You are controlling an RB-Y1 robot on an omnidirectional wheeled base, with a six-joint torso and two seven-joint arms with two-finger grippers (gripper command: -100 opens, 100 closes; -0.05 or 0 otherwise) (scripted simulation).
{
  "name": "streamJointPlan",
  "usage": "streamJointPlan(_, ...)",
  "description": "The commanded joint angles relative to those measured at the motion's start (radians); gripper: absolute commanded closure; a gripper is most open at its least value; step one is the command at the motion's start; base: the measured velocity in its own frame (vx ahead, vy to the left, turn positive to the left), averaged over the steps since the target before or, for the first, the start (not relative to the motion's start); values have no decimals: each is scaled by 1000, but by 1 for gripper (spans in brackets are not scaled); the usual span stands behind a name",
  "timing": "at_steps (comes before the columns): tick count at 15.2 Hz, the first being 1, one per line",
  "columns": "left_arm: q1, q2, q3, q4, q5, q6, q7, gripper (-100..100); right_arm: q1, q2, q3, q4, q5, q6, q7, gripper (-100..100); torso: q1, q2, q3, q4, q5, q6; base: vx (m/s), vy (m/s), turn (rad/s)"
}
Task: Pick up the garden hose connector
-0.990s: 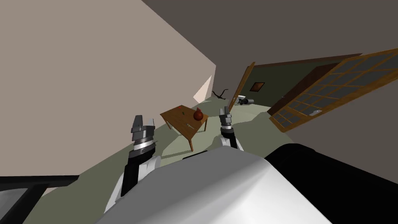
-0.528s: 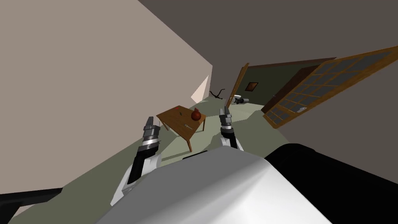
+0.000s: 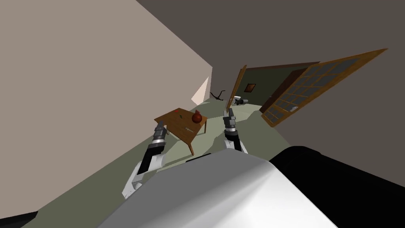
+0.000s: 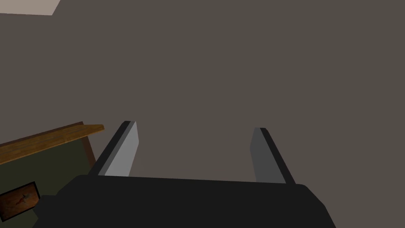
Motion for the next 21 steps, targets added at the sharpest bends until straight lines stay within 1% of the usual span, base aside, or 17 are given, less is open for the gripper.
streamJointPlan(1,-24,14,1,42,10,31,-4,-100,0,0,0,0,0,0,0,0,0,0,0,0,0,0,4,-18,-123)
streamJointPlan(4,-74,37,-5,115,31,95,-20,-100,0,0,0,0,0,0,0,0,0,0,0,0,0,0,3,-20,-134)
streamJointPlan(6,-74,37,-5,135,31,95,-20,-100,0,0,0,0,0,0,0,0,0,0,0,0,0,0,2,-16,-69)
streamJointPlan(7,-100,48,-8,173,42,129,-27,-100,0,0,0,0,0,0,0,0,0,0,0,0,0,-1,3,-16,-97)
streamJointPlan(8,-100,48,-8,184,42,129,-27,-100,0,0,0,0,0,0,0,0,0,0,0,0,0,0,5,-17,-129)
streamJointPlan(9,-127,59,-11,209,53,164,-36,-100,0,0,0,0,0,0,0,0,0,0,0,0,0,0,5,-21,-190)
streamJointPlan(10,-127,59,-11,234,53,164,-36,-100,0,0,0,0,0,0,0,0,0,0,0,0,0,0,6,-18,-150)
streamJointPlan(11,-155,69,-14,264,65,198,-44,-100,0,0,0,0,0,0,0,0,0,0,0,0,0,0,7,-19,-163)
streamJointPlan(12,-155,69,-14,285,65,200,-44,-100,0,0,0,0,0,0,0,0,0,0,0,0,0,0,7,-17,-122)
streamJointPlan(13,-183,79,-18,317,77,229,-52,-100,0,0,0,0,0,0,0,0,0,0,0,0,0,0,10,-22,-160)
streamJointPlan(15,-183,79,-18,337,77,236,-52,-100,0,0,0,0,0,0,0,0,0,0,0,0,0,0,7,-16,-87)
streamJointPlan(16,-211,89,-21,366,89,272,-61,-100,0,0,0,0,0,0,0,0,0,0,0,0,0,-1,8,-16,-108)
streamJointPlan(17,-211,89,-21,389,89,272,-61,-100,0,0,0,0,0,0,0,0,0,0,0,0,0,0,8,-15,-123)
streamJointPlan(18,-240,99,-24,418,100,309,-70,-100,0,0,0,0,0,0,0,0,0,0,0,0,0,0,10,-21,-195)
streamJointPlan(19,-240,99,-24,443,100,309,-70,-100,0,0,0,0,0,0,0,0,0,0,0,0,0,0,10,-18,-159)
streamJointPlan(20,-268,108,-28,475,112,339,-78,-100,0,0,0,0,0,0,0,0,0,0,0,0,0,0,12,-20,-164)
streamJointPlan(21,-268,108,-28,496,112,346,-78,-100,0,0,0,0,0,0,0,0,0,0,0,0,0,0,13,-18,-125)
